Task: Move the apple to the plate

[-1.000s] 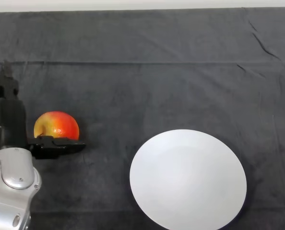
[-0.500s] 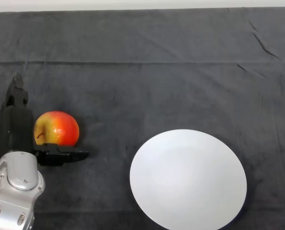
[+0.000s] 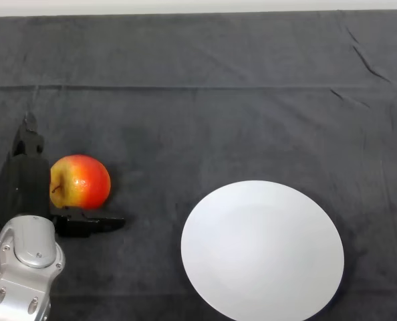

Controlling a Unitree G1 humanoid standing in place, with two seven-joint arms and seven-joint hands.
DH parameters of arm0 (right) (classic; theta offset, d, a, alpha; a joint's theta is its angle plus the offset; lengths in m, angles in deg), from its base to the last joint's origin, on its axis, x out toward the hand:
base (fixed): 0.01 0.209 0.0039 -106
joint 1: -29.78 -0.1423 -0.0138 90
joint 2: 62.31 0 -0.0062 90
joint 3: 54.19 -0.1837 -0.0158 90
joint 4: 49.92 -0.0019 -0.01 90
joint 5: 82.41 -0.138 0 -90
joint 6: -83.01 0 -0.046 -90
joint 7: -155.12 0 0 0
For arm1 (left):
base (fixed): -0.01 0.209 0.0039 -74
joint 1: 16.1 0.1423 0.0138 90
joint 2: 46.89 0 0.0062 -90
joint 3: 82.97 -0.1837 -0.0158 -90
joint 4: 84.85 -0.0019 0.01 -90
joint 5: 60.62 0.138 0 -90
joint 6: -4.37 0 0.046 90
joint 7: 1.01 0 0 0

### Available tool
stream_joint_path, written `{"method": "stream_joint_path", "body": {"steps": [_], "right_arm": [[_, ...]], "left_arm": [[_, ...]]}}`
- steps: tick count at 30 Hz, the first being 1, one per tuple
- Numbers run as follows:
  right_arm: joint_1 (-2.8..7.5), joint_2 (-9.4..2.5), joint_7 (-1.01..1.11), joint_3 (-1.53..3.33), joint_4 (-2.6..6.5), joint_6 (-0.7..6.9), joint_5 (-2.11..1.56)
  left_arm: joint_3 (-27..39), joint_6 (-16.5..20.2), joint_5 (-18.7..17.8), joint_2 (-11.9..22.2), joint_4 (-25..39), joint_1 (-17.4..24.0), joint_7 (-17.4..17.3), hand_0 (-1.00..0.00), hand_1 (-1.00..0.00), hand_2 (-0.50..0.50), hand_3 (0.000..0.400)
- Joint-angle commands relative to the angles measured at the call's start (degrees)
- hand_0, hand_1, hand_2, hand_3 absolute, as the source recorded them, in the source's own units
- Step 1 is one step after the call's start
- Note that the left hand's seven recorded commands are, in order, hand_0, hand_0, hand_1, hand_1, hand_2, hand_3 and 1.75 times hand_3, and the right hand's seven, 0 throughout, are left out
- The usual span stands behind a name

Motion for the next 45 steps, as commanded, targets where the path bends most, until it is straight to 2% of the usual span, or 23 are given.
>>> {"method": "stream_joint_path", "body": {"steps": [1,9,19,23,32,45], "right_arm": [[1.69,0.22,-0.35,-0.5,-1.79,0.08,-1.69],[1.69,0.23,-0.35,-0.5,-1.79,0.09,-1.7],[1.65,0.28,-0.33,-0.51,-1.69,0.1,-1.71],[1.62,0.31,-0.32,-0.52,-1.63,0.11,-1.72],[1.55,0.4,-0.27,-0.55,-1.45,0.12,-1.74],[1.44,0.53,-0.18,-0.6,-1.17,0.13,-1.75]], "left_arm": [[-0.58,0.17,0.65,0.57,-2.15,-1.36,-0.44,-1.0,-1.0,0.0,0.4],[-1.12,2.57,1.59,0.95,0.02,-2.27,-0.78,-1.0,-1.0,0.0,0.4],[-2.73,10.3,3.72,1.41,6.51,-7.35,-2.28,-1.0,-1.0,0.0,0.4],[-4.15,12.29,4.91,1.15,8.67,-9.14,-2.39,-1.0,-1.0,0.0,0.4],[-9.89,15.96,7.76,-0.18,13.05,-12.16,-2.58,-1.0,-1.0,0.0,0.4],[-18.34,20.59,10.26,1.06,19.71,-14.66,-7.15,-1.0,-1.0,0.0,0.4]]}}
